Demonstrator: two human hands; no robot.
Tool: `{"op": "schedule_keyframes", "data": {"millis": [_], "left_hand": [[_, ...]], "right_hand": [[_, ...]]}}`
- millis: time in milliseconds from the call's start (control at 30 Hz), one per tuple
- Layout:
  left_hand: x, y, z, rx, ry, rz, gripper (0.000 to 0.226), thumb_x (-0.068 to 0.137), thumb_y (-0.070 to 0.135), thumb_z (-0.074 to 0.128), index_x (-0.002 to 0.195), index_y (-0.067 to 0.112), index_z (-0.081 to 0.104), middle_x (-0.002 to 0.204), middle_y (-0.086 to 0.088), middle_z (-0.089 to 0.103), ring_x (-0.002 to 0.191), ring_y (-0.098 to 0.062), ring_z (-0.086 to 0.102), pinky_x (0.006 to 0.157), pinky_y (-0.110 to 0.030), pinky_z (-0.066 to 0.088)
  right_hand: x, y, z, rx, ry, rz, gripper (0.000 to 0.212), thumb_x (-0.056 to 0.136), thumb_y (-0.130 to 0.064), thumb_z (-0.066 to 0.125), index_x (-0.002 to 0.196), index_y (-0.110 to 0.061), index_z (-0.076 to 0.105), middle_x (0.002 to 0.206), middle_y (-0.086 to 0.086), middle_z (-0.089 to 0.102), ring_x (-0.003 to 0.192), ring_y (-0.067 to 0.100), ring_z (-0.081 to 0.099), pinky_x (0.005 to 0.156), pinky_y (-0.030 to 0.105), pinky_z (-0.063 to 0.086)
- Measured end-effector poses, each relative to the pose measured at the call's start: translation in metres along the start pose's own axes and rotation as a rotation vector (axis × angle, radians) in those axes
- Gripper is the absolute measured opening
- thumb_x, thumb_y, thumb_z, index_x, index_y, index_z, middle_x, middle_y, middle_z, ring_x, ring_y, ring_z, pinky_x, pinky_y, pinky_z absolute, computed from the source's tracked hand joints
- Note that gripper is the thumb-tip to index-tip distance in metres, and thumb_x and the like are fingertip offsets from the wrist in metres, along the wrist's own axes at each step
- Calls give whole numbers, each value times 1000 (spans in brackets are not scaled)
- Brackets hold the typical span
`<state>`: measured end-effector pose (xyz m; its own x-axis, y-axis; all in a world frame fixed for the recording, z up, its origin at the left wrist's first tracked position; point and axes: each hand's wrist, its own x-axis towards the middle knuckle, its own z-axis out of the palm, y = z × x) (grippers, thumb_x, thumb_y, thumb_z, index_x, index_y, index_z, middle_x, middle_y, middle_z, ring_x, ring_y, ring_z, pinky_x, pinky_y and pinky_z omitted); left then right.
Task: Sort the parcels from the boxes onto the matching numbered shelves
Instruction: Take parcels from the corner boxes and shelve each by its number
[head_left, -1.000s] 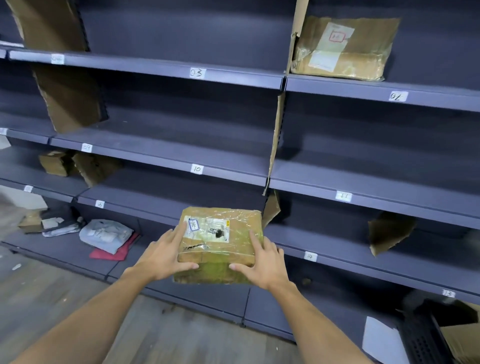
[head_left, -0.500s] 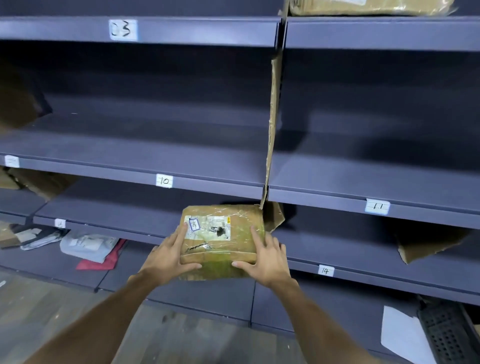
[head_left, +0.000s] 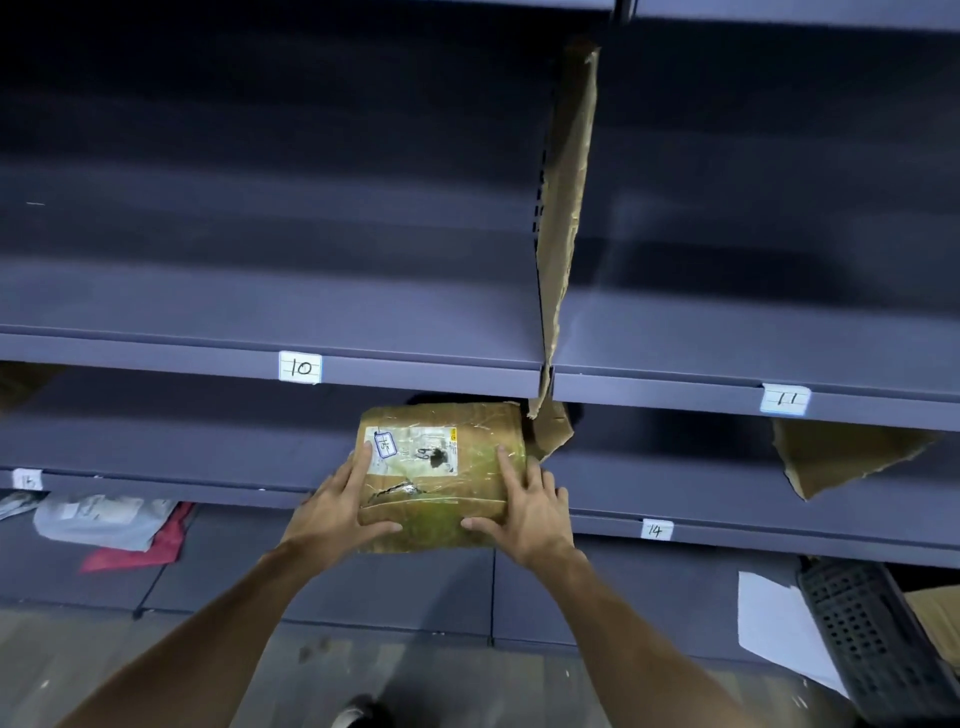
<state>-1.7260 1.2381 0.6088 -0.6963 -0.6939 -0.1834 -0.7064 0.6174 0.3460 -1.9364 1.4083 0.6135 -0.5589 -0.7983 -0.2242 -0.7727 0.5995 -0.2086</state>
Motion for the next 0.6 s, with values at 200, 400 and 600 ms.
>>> {"op": "schedule_keyframes", "data": {"millis": [200, 400, 600], "left_hand": [[26, 2, -10, 168, 73, 16, 101, 81, 78, 52, 159, 32, 7, 165, -5, 18, 145, -29, 32, 111, -45, 35], [34, 6, 0, 332, 300, 226, 74, 81, 47, 76, 141, 11, 52, 150, -21, 43, 131, -39, 51, 87, -52, 53], [33, -8, 23, 337, 437, 390, 70, 86, 17, 74, 147, 5, 42, 145, -18, 49, 137, -37, 44, 98, -53, 50]], "right_hand": [[17, -15, -8, -81, 2, 135, 110, 76, -90, 39, 159, -34, -7, 166, 13, 1, 144, 37, 19, 112, 51, 28], [14, -37, 2, -137, 348, 41, 76, 90, -53, 63, 151, -17, 37, 157, 23, 29, 144, 40, 28, 113, 59, 32], [1, -35, 48, -202, 458, -112, 99, 80, -40, 75, 159, -16, 20, 160, 22, 28, 151, 37, 20, 118, 61, 12]]}}
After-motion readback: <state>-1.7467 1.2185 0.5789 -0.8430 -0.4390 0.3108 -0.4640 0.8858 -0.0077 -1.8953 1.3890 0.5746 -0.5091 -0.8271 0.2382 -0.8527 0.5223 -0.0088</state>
